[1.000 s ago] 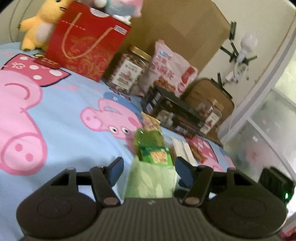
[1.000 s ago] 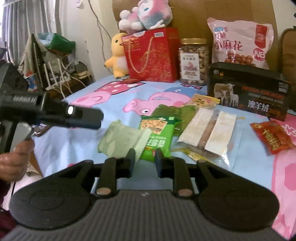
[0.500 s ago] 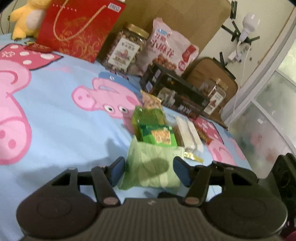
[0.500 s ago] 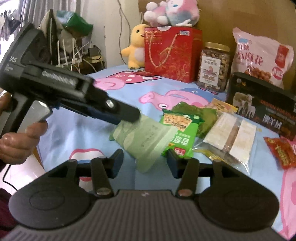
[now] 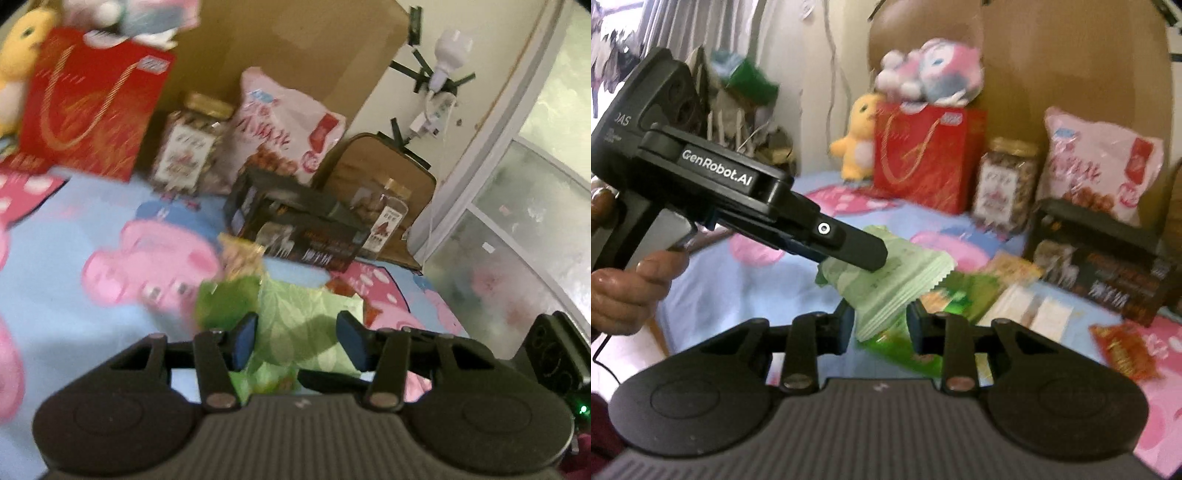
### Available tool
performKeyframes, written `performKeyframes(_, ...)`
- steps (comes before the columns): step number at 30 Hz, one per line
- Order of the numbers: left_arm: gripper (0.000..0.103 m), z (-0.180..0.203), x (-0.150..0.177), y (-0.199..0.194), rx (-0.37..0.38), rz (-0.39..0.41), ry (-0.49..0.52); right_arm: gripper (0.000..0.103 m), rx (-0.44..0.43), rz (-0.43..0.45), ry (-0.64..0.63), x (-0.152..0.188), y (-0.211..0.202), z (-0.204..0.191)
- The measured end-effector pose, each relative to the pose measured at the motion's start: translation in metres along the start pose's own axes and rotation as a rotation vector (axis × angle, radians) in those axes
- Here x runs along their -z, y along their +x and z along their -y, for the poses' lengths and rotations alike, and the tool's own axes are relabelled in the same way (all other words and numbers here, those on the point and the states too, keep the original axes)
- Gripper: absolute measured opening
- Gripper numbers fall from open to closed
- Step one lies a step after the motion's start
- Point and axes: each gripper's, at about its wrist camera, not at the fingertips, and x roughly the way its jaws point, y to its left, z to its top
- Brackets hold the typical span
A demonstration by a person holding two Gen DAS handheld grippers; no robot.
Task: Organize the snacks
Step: 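Carry the tissue pack into the black box and release, then move the left gripper toward the red spicy snack bag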
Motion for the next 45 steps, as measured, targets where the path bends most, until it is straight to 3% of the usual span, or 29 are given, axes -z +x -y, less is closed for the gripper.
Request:
performKeyframes(9,0.048,0.039,-0.087,0.110,0.021,-0.015,0.091,0.034,0.169,0.059,0.081,-0.030,0.020,0.089)
performKeyframes(17,0.048,0.053,-0.127,0.211,-0.017,-0.035,0.106,0.034,0.278,0.053,0.186,-0.036,0.048,0.184)
performKeyframes(20,0.050,0.054,-0.130,0.240,-0.068,-0.054,0.113,0.037,0.402,0.047,0.183,-0.031,0.059,0.207)
performKeyframes(21,0.050,0.054,-0.129,0.246,-0.087,-0.058,0.118,0.042,0.451,0.054,0.188,-0.029,0.060,0.213)
performKeyframes(26,0.050,0.047,-0.123,0.236,-0.064,-0.057,0.088,0.044,0.482,0.111,0.300,-0.015,0.041,0.239)
performKeyframes(33,0.051,0.042,-0.105,0.171,-0.030,-0.022,0.067,0.045,0.482,0.164,0.388,-0.015,0.014,0.244)
performKeyframes(35,0.057,0.040,-0.094,0.154,-0.027,-0.021,0.067,0.046,0.471,0.166,0.389,-0.011,0.005,0.237)
performKeyframes(40,0.058,0.036,-0.058,0.124,-0.010,-0.053,0.076,0.054,0.393,0.084,0.424,0.011,-0.005,0.219)
performKeyframes(43,0.058,0.037,-0.036,0.112,0.042,-0.091,0.066,0.058,0.345,0.015,0.433,0.028,-0.005,0.210)
performKeyframes(45,0.058,0.042,-0.021,0.105,0.077,-0.108,0.076,0.058,0.359,-0.027,0.442,0.037,-0.003,0.206)
